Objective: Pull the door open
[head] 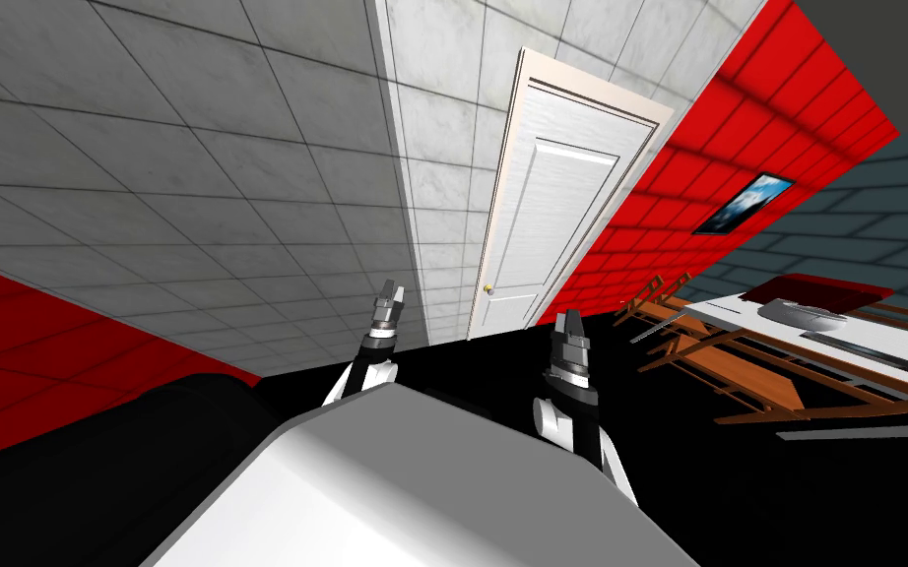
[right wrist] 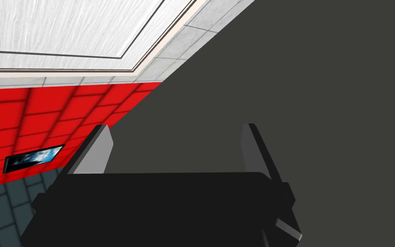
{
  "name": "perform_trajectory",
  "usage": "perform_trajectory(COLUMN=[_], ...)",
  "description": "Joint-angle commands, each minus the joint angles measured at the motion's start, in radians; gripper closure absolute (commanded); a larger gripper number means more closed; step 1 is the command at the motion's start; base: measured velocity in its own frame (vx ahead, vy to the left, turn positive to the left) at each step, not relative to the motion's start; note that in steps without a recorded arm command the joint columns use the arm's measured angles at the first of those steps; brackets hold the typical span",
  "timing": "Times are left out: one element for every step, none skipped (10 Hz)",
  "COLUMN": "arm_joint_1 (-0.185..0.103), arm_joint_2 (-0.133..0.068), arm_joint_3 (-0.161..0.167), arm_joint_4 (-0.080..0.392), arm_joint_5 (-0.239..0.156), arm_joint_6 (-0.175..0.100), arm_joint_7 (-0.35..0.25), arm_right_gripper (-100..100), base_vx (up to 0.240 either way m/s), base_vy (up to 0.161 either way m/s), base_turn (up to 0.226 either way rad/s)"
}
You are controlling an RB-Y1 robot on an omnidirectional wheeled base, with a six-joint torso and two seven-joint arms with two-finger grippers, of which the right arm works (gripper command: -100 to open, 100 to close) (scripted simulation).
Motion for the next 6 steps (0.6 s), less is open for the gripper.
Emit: perform_trajectory(arm_joint_1=[-0.014,-0.023,-0.033,-0.044,-0.055,-0.066], arm_joint_2=[-0.01,-0.016,-0.022,-0.028,-0.034,-0.04], arm_joint_3=[0.001,0.001,0.001,0.001,0.001,0.001], arm_joint_4=[0.039,0.068,0.098,0.131,0.164,0.198], arm_joint_5=[0.013,0.02,0.028,0.037,0.046,0.055], arm_joint_6=[-0.006,-0.013,-0.02,-0.028,-0.036,-0.044], arm_joint_7=[0.029,0.047,0.065,0.086,0.107,0.128], arm_right_gripper=[-100,-100,-100,-100,-100,-100], base_vx=[0.08,0.089,0.101,0.099,0.1,0.098], base_vy=[-0.005,-0.01,-0.018,-0.015,-0.01,-0.005], base_turn=[0.009,0.009,0.008,0.011,0.013,0.011])
